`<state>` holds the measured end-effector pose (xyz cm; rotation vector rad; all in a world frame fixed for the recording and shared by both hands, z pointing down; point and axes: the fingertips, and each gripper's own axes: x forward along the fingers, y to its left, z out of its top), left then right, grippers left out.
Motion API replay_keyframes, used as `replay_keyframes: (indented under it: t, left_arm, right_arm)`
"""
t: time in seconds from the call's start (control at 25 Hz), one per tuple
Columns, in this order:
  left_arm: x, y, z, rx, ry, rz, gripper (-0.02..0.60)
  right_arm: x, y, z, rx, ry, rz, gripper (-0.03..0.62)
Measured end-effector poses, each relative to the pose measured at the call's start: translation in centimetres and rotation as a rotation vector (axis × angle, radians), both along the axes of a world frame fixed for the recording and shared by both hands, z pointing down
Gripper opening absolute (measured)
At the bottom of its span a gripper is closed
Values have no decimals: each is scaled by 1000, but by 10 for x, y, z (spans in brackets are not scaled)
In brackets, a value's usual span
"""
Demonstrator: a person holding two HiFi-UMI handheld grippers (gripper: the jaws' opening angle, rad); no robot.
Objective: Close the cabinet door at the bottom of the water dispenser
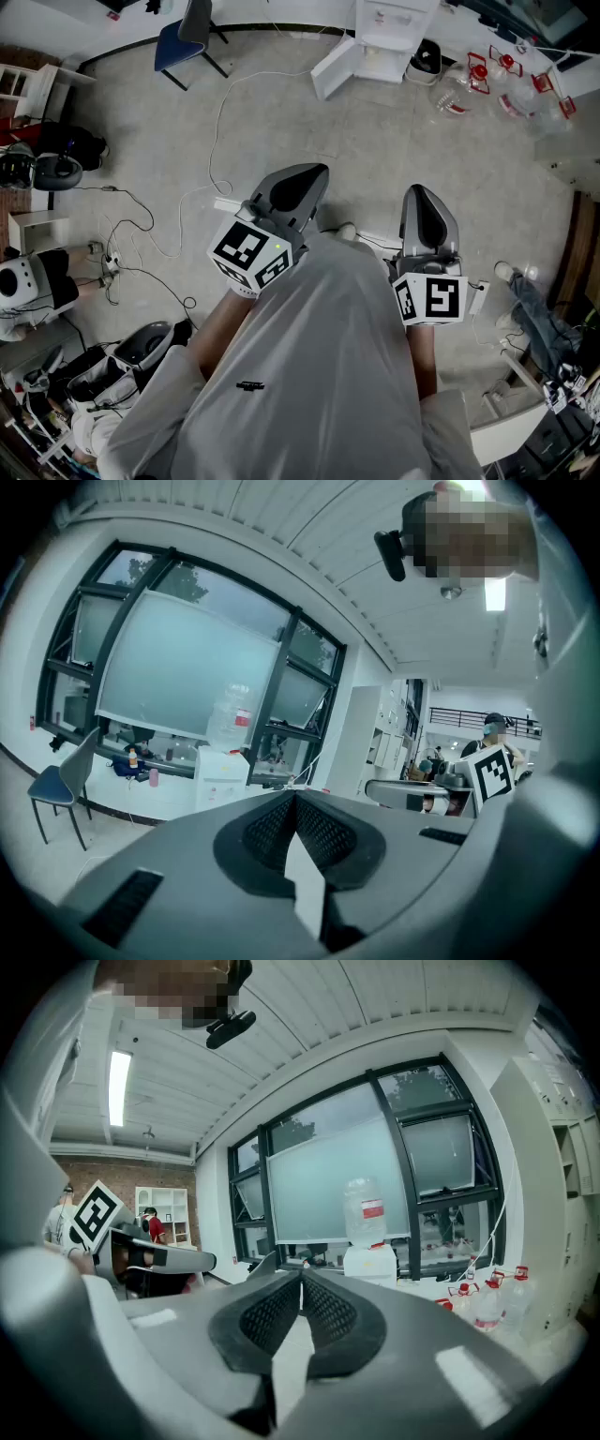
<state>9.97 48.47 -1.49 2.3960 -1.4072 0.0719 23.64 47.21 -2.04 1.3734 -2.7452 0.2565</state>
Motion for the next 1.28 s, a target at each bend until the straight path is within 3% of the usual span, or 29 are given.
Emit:
replay_keyframes:
  t: [0.24,0.4,0.76,0.96,1.28]
  left_arm:
    - [0,4,1,3,-6,-3,2]
    - [1,2,2,7,-14,-20,2]
    - [-26,-20,15,-63,18,-42,2]
    - [-49,-62,21,-71,53,-40,2]
    - [-106,-177,13,-67,64,-11,2]
  right_arm:
    - [0,10,0,11,17,-10,9]
    - [5,7,4,-4,-37,-1,9]
    - [-9,-19,10,-28,-42,16,9]
    - [-32,-57,20,-47,-10,20,9]
    - [-100,-162,9,-58,3,8,9]
